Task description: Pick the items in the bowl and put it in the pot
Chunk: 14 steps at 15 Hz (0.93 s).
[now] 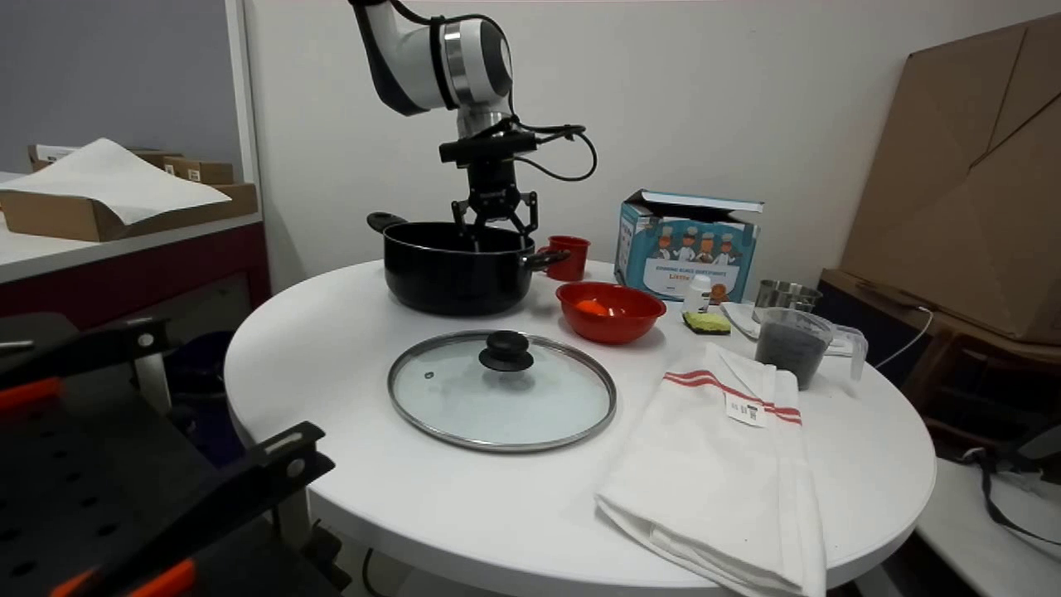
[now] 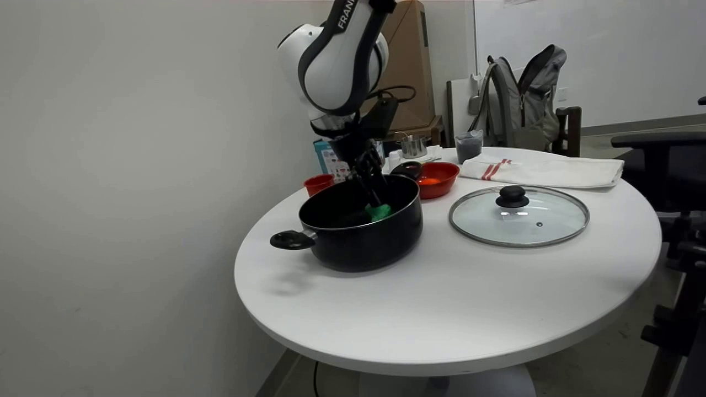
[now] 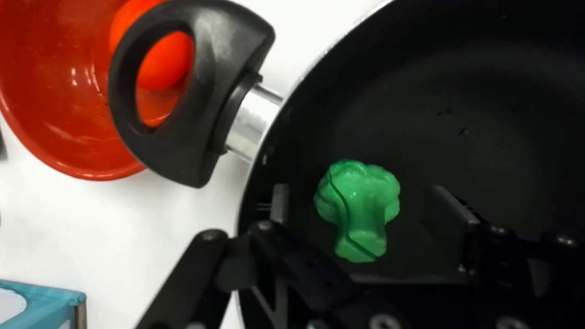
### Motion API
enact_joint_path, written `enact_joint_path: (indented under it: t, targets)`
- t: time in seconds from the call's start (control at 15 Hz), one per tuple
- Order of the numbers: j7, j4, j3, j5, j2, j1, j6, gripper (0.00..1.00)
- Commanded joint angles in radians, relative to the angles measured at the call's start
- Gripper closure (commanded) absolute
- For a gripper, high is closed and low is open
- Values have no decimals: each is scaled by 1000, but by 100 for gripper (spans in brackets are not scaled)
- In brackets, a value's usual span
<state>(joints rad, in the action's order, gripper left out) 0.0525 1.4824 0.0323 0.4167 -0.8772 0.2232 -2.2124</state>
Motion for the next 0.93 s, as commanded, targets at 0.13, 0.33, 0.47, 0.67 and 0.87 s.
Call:
enact_joint_path:
  t: [0.13, 0.33, 0.47, 0.67, 0.87]
  targets:
    - [94, 35, 28, -61, 92, -20, 67, 0]
    - [137, 75, 42, -95, 171, -38, 123, 0]
    - [142, 104, 40, -121, 230, -59, 143, 0]
    - [136, 134, 26, -157, 292, -105, 162, 0]
    - [139, 141, 7, -193, 317, -170, 170, 0]
